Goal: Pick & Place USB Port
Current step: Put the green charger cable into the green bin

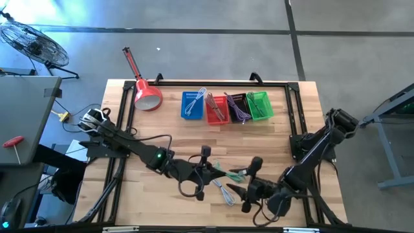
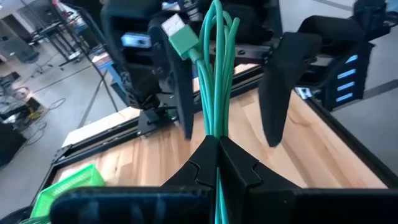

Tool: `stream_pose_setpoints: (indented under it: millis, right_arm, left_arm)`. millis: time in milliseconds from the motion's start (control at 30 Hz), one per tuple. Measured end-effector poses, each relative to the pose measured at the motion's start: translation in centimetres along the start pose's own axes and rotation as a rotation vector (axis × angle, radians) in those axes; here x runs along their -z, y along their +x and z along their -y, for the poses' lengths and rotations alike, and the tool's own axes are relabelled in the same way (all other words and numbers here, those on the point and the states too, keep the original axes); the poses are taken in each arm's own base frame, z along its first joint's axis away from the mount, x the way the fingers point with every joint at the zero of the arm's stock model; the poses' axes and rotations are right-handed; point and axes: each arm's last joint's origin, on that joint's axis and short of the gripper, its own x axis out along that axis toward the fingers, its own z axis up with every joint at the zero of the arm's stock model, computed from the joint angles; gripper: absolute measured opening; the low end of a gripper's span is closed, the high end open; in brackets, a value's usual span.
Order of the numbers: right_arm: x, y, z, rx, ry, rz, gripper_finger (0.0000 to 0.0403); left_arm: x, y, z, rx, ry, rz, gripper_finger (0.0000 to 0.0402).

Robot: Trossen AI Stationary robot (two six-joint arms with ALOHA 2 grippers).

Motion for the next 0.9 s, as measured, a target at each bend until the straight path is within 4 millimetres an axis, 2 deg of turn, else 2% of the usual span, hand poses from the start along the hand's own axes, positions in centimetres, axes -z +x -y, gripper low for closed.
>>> stream_pose_setpoints:
  millis: [267,633,767,900]
  right_arm:
    - [-0.5,1.1,0.6,-0.033,-0.014,0.022,0.0239]
    - [-1.2,0.0,0.6,-0.064,-0.027,0.06,0.0228]
    - [-1.2,0.1,0.6,-0.064,-0.029,0.057,0.0186]
    - [-1.1,0.2,0.7,-0.068,-0.055,0.054,0.0104]
  left_arm:
    - [0.2,0.0,0.1,0.012,0.004,-0.013,0.0]
    - [0.5,0.2,0.2,0.018,0.001,-0.038,0.0]
    - [0.5,0.2,0.2,0.016,0.001,-0.038,0.0]
    - [0.5,0.2,0.2,0.016,0.004,-0.039,0.0]
